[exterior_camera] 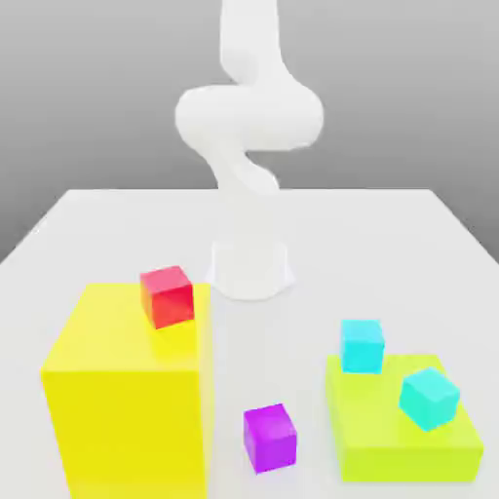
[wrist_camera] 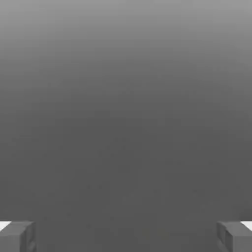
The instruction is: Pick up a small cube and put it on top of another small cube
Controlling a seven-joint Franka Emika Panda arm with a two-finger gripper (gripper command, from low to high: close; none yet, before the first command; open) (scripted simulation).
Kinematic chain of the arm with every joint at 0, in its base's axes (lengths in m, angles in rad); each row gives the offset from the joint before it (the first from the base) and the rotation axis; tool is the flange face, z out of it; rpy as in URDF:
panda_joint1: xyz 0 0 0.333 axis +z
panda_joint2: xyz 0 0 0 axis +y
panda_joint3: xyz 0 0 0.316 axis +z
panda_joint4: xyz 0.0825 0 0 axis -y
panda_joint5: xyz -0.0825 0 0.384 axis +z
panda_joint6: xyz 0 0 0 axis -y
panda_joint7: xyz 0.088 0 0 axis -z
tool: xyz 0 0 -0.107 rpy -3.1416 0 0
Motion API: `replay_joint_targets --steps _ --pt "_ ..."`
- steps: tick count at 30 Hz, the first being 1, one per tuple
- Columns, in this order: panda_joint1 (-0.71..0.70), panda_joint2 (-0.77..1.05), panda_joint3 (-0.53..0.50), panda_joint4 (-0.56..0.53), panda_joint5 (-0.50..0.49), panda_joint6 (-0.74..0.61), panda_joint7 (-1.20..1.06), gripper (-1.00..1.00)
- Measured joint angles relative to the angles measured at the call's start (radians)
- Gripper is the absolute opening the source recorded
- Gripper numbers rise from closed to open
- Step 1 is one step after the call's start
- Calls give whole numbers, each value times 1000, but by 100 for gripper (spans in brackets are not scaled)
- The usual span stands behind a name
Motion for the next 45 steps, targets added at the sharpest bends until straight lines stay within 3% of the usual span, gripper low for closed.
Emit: replay_joint_targets --steps 8,16,23,27,32,33,40,45 --pt "-65 254 80 -93 80 127 305 0" --pt "-120 502 168 -186 84 255 656 0" --pt "-141 724 200 -268 -6 371 1031 0" --pt "-108 853 158 -306 -92 440 1251 0" --pt "-47 1031 82 -283 -168 579 1333 0" --pt "-38 1058 70 -278 -175 600 1339 -100" --pt "-36 1059 69 -278 -176 604 1340 -100" --pt "-70 902 118 -307 -109 476 1290 -100"
